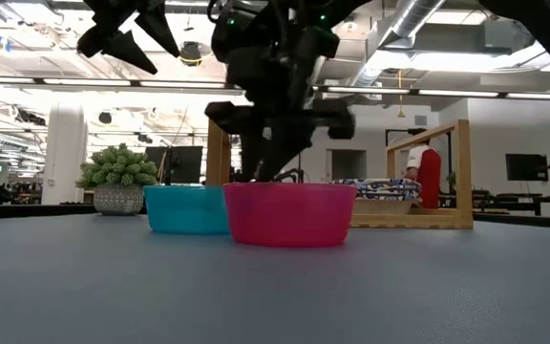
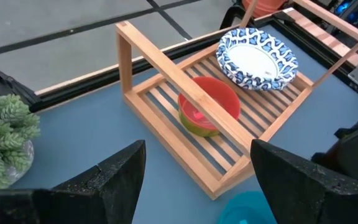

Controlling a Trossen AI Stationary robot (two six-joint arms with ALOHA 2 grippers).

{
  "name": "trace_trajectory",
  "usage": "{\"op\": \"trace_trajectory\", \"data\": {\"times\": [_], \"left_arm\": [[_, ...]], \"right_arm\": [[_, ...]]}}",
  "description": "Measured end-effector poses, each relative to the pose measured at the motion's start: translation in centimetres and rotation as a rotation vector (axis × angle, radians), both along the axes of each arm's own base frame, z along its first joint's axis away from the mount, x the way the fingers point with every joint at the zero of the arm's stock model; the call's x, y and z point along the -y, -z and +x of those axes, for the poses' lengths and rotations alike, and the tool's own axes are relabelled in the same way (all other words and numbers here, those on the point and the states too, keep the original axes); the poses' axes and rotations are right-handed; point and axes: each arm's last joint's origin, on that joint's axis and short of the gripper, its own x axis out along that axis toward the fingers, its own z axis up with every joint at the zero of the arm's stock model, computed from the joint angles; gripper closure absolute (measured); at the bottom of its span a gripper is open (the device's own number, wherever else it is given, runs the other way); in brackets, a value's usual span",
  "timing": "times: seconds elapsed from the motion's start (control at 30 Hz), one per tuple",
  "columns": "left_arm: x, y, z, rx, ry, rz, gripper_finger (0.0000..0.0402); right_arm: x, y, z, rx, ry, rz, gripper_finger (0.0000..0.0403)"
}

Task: Place and stack bowls onto a shelf
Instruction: Stack the blue bowl on top of the orange bowl on the shelf

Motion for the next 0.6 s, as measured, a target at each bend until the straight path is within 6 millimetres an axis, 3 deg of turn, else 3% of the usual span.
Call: {"op": "trace_trajectory", "data": {"times": [0.37,0.5,0.6], "left_arm": [[0.0,0.0,0.0,0.025,-0.027,-0.023,0.0127],[0.0,0.0,0.0,0.026,-0.028,-0.023,0.0127],[0.0,0.0,0.0,0.027,-0.033,-0.018,0.0127]], "right_arm": [[0.1,2.9,0.8,-0.049,0.069,-0.054,0.0236],[-0.3,3.0,0.8,-0.055,0.105,-0.125,0.0265],[-0.5,2.5,0.7,-0.042,0.113,-0.167,0.0324]]}}
